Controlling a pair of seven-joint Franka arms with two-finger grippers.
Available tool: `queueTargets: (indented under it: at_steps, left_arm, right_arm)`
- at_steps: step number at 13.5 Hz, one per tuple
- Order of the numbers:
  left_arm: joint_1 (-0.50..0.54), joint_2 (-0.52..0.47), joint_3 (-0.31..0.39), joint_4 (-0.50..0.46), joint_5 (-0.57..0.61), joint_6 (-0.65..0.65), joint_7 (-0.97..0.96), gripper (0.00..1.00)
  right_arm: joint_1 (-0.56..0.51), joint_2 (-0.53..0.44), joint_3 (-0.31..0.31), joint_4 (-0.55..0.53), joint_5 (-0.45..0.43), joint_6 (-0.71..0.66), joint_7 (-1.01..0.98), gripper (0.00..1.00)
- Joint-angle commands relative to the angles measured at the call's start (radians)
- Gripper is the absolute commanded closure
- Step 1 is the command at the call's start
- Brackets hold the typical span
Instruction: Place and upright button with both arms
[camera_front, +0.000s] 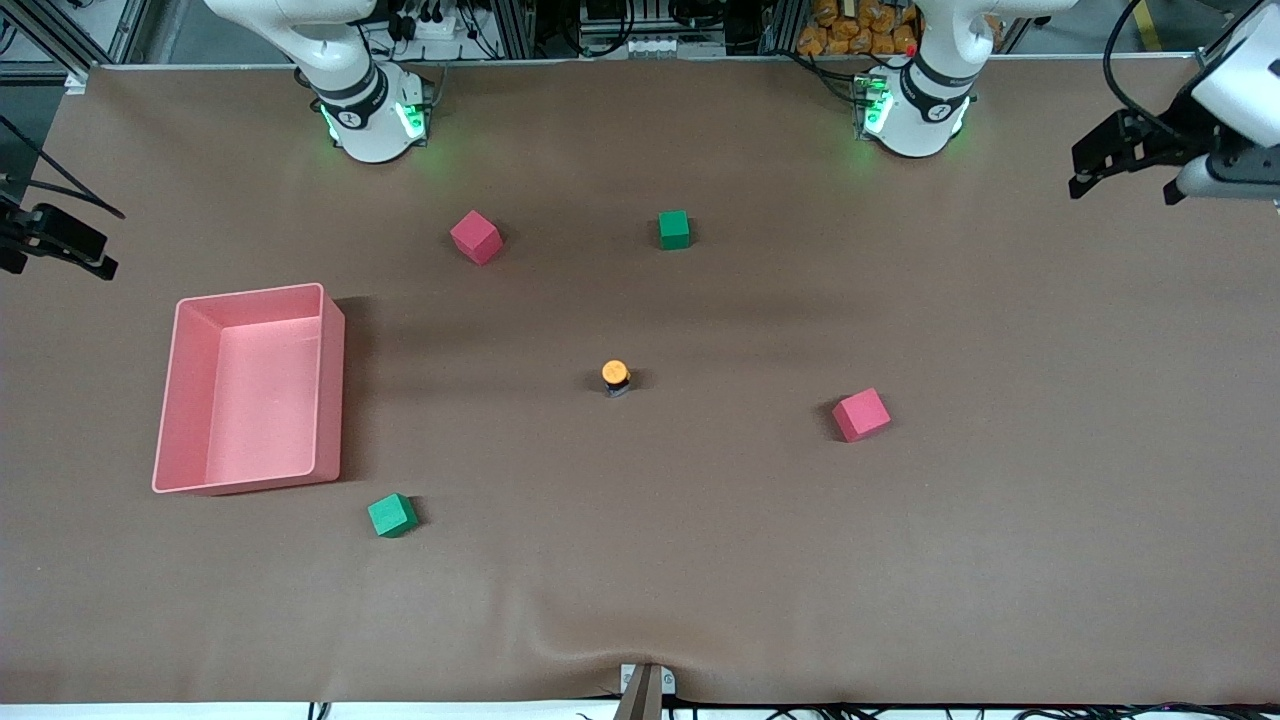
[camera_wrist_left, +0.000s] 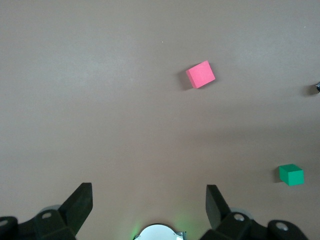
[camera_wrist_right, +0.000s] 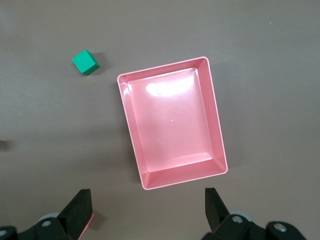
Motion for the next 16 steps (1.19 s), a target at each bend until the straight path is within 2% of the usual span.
queueTargets:
  at_steps: [1, 9, 11, 16]
  left_arm:
    - [0.001, -0.023, -0.016, -0.019, 0.021, -0.002, 0.012, 0.0]
    - [0.009, -0.008, -0.009, 0.021, 0.01, -0.006, -0.002, 0.0]
    - [0.041, -0.005, -0.016, 0.036, -0.005, -0.006, 0.006, 0.0]
    - [0.062, 0.056, -0.022, 0.093, -0.01, -0.018, 0.006, 0.0]
  right_arm:
    - [-0.004, -0.004, 0.008, -0.001, 0.001, -0.009, 0.015, 0.0]
    - [0.001, -0.004, 0.008, -0.001, 0.003, -0.01, 0.015, 0.0]
    - [0.002, -0.004, 0.008, -0.001, 0.003, -0.01, 0.015, 0.0]
    - [0.002, -0.002, 0.008, -0.001, 0.003, -0.009, 0.017, 0.0]
